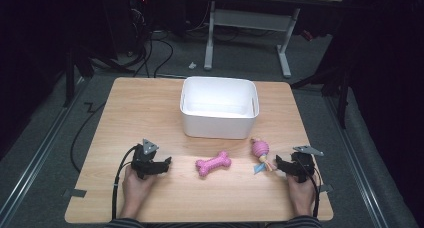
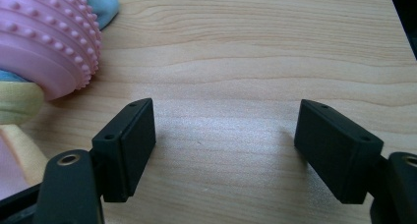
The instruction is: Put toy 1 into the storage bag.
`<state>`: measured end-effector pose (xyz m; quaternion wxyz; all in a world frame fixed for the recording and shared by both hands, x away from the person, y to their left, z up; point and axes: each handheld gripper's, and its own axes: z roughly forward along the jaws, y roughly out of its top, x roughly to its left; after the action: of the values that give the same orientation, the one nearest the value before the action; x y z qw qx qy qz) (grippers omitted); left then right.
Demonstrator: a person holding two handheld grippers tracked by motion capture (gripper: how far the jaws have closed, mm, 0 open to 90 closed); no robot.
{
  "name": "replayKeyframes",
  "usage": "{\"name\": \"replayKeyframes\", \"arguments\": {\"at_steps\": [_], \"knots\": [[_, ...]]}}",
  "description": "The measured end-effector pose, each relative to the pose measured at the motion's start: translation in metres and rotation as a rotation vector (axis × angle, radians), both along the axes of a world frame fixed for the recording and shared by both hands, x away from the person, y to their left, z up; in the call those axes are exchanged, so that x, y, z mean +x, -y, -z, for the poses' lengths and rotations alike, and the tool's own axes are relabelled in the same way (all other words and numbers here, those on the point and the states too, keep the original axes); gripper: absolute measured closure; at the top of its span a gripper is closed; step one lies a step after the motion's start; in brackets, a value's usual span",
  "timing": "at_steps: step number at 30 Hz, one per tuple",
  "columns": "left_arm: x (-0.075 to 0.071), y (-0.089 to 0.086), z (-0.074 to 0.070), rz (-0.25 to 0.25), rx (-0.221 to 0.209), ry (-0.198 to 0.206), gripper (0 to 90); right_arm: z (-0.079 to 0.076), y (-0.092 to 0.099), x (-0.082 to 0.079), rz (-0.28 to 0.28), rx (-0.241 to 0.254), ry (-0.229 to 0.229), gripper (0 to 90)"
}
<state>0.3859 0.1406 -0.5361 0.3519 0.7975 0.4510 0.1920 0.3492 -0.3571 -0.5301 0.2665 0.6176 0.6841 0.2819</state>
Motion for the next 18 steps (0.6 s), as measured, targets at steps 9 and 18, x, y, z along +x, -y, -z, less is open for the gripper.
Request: {"name": "replayKeyframes", "arguments": {"at_steps": [9,18], "knots": [[0.0001,0.0000,0.0000,0.002,0.000,0.000,20.8,0.0001,-0.0008,-0.0004,-0.010,-0.001,0.002,23.7],[0.0014,0.0000,0.0000,0.012,-0.004,-0.003,20.4,0.0000,-0.0007,-0.0004,-0.013,-0.003,0.002,23.7]]}}
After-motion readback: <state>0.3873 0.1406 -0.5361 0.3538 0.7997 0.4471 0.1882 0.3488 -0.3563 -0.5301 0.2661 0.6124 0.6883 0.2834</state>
